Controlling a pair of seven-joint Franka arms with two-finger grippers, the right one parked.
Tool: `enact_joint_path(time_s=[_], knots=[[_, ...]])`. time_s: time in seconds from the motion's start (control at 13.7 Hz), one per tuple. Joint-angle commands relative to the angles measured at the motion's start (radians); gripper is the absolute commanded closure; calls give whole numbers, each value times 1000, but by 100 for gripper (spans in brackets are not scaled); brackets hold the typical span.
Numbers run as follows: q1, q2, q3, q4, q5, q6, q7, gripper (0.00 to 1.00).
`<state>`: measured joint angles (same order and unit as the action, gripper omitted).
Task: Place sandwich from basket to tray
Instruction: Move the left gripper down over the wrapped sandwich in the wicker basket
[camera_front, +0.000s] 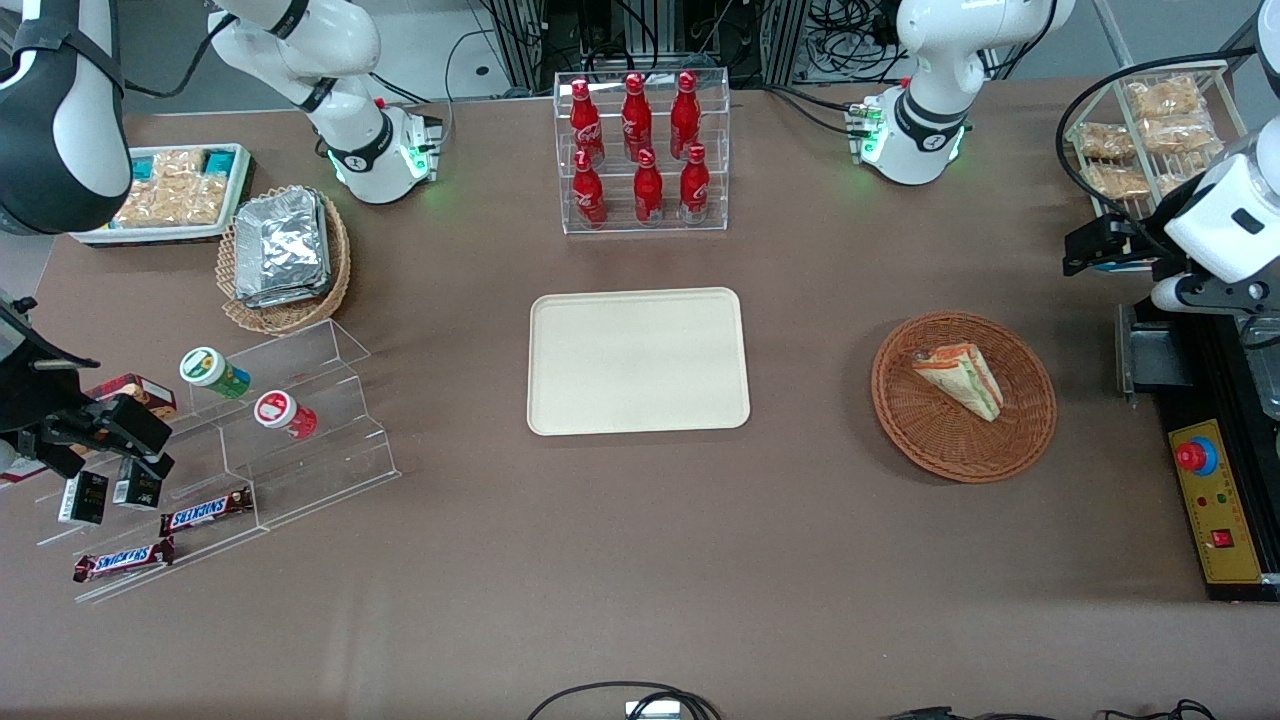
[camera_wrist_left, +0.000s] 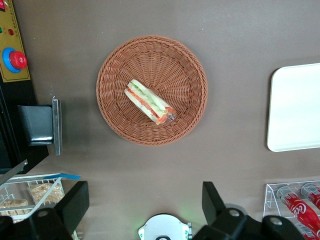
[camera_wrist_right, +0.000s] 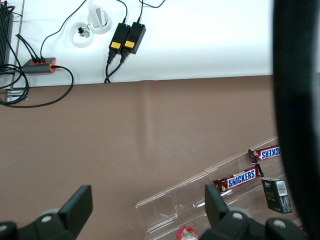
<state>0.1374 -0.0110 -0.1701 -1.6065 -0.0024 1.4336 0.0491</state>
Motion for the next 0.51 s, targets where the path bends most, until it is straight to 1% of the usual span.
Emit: enact_joint_path(time_s=[0.0, 0.29, 0.44], knots=[[-7, 2, 7, 13, 1, -16, 17, 0], [-9, 25, 7, 23, 13, 4, 2, 0], [-9, 29, 7, -12, 39, 25, -5, 0]])
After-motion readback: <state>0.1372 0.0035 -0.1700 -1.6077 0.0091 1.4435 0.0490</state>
